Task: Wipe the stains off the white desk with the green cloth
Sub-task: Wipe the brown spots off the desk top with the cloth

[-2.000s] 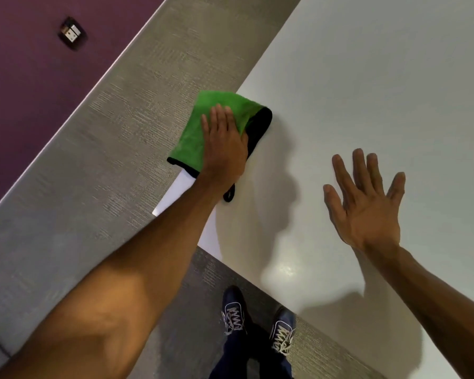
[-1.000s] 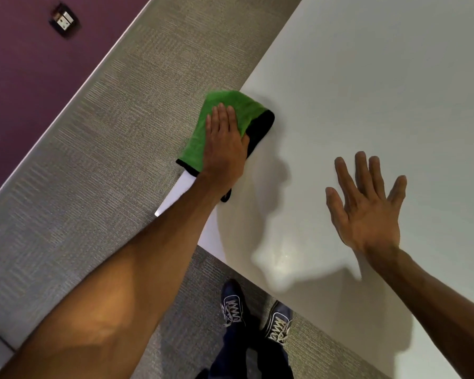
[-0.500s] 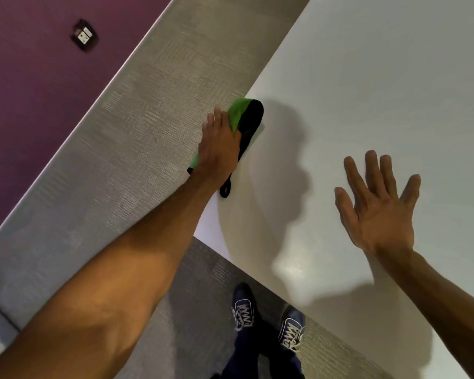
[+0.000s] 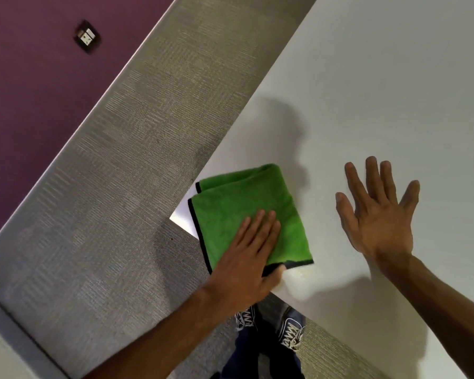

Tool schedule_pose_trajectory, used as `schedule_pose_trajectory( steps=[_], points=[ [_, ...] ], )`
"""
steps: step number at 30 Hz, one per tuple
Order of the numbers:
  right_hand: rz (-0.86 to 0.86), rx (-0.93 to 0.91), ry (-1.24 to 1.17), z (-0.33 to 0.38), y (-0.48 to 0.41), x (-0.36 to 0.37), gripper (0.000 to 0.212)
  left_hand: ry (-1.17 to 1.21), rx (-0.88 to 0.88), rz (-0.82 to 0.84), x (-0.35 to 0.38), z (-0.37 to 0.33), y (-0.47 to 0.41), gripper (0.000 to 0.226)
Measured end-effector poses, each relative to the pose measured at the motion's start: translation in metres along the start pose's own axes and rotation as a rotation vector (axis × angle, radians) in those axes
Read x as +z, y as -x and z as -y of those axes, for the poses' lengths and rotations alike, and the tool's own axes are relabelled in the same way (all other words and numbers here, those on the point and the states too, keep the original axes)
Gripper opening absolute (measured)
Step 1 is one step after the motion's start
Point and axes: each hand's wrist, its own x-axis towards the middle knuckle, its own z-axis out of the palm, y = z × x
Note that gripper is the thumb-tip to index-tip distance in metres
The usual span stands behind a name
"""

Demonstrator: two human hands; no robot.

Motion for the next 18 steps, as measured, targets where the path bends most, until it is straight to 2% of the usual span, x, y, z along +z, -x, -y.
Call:
schedule_pose_trajectory(
  steps=[2, 5, 8, 13, 18],
  points=[
    [-0.012, -0.008, 0.032, -0.001, -0.001, 0.001, 0.066, 0.108, -0.031, -0.068, -0.007, 0.000, 0.003, 0.077],
    [-0.047, -0.002, 0.093, -0.001, 0.001, 0.002, 0.066, 0.229, -0.273, -0.247, -0.019, 0.005, -0.020, 0.074],
    [-0.071, -0.009, 0.125, -0.002, 0.000, 0.003, 0.066, 0.106, -0.445, -0.208, -0.019, 0.012, -0.056, 0.085],
    [-0.060, -0.013, 0.119, -0.002, -0.001, 0.004, 0.065, -0.058, -0.337, -0.225, -0.006, 0.036, -0.084, 0.086],
    [-0.031, -0.006, 0.102, 0.001, -0.001, 0.000, 0.068, -0.067, -0.271, -0.264, -0.006, 0.043, -0.089, 0.066]
  ],
)
